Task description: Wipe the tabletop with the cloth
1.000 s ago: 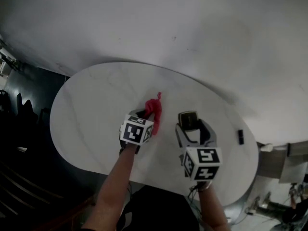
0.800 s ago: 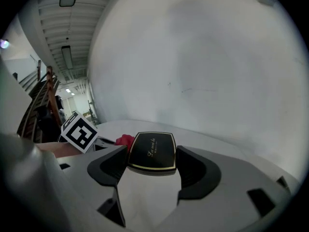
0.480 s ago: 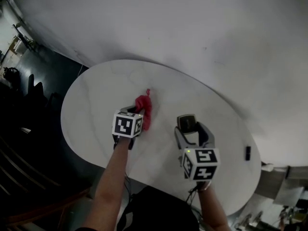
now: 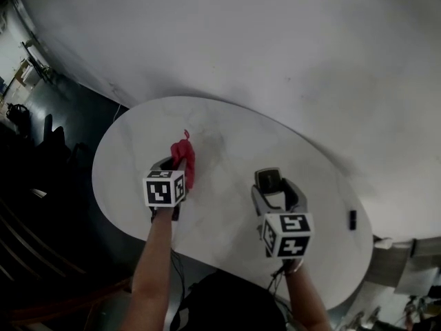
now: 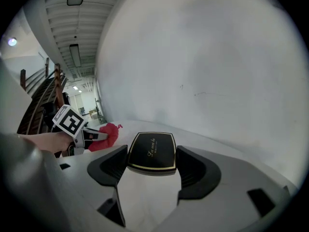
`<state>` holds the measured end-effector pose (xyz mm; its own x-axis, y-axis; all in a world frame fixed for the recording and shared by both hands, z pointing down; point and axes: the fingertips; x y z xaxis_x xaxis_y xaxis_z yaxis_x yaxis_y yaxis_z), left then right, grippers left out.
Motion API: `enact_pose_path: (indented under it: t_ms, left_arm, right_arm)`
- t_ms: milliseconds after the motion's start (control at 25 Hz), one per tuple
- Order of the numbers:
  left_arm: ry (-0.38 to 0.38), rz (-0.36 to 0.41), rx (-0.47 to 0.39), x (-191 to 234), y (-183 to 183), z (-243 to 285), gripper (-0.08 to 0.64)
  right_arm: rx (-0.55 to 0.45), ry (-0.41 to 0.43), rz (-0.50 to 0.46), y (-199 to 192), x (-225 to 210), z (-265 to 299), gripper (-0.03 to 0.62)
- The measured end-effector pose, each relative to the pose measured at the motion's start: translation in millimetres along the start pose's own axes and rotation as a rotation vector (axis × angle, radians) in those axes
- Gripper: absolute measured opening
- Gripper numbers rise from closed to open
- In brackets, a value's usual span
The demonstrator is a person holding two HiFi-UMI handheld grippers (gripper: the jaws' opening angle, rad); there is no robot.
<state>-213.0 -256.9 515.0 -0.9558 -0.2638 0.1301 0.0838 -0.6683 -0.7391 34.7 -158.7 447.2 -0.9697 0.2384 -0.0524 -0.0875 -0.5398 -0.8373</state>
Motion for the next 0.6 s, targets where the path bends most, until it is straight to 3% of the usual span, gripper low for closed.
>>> enact_pose_path:
  t_ms: [600]
  left_arm:
    - [-0.067, 0.067, -0.269, -47, 43, -93, 0.064]
  right_arm:
    - [-0.007, -0.018, 0.021, -9, 6, -15, 0.31]
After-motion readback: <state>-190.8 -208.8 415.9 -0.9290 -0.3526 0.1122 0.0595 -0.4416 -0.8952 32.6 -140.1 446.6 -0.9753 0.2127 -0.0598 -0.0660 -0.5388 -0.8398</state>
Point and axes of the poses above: the fingertips, and each gripper's own axes: z forward along the fingers, x to its left, y out of its top, and after that the axes turned 3 degrees about -z, right-handed
